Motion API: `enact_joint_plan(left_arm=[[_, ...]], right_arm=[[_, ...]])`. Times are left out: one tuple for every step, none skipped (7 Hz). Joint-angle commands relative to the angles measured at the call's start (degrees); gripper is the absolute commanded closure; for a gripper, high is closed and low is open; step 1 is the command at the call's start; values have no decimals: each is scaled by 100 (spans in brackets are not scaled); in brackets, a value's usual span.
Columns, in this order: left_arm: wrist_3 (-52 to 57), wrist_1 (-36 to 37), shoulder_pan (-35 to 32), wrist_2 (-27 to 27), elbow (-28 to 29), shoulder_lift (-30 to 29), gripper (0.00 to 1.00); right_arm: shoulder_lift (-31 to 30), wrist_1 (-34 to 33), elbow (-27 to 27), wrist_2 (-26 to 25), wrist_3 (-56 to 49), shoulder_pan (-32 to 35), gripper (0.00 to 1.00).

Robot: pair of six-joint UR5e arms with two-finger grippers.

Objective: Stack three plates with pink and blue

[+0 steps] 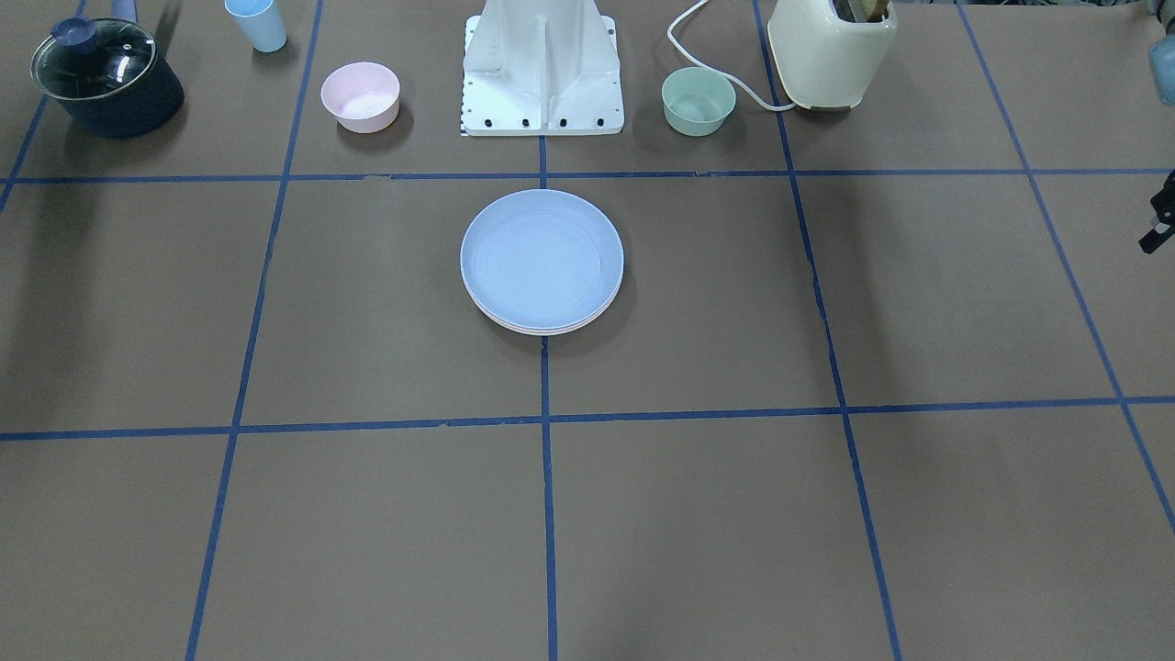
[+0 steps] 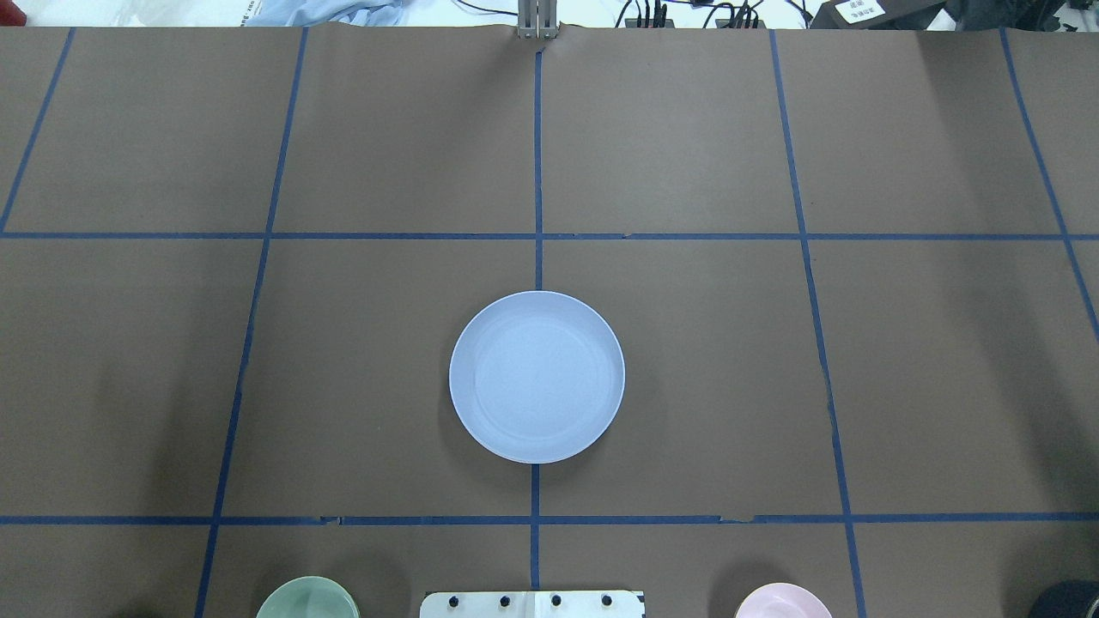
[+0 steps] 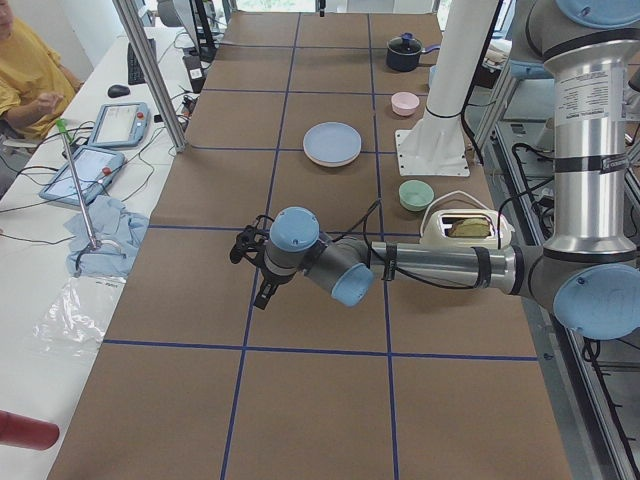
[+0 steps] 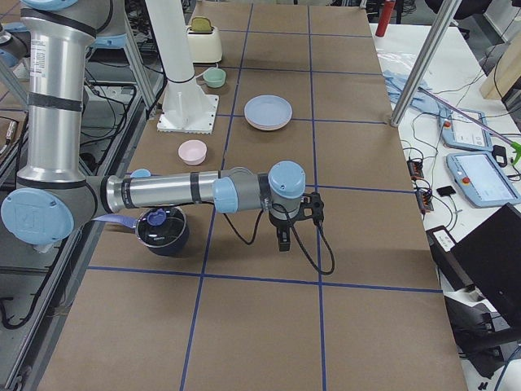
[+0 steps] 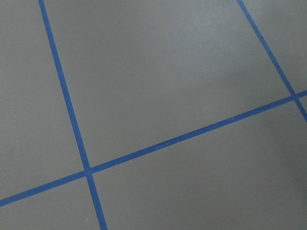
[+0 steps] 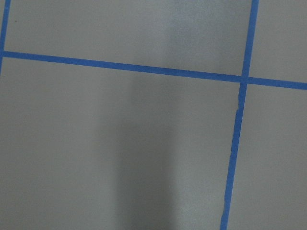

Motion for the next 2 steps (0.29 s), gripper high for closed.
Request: enact_joint_plan(left_arm=[[-1,1,-189,8,6,2,0],[-1,1,-234,8,32,2,0]], right_arm=[[56,10,-209,-6,-16,-1,0],[83,10,-235,-32,-25,26,0]])
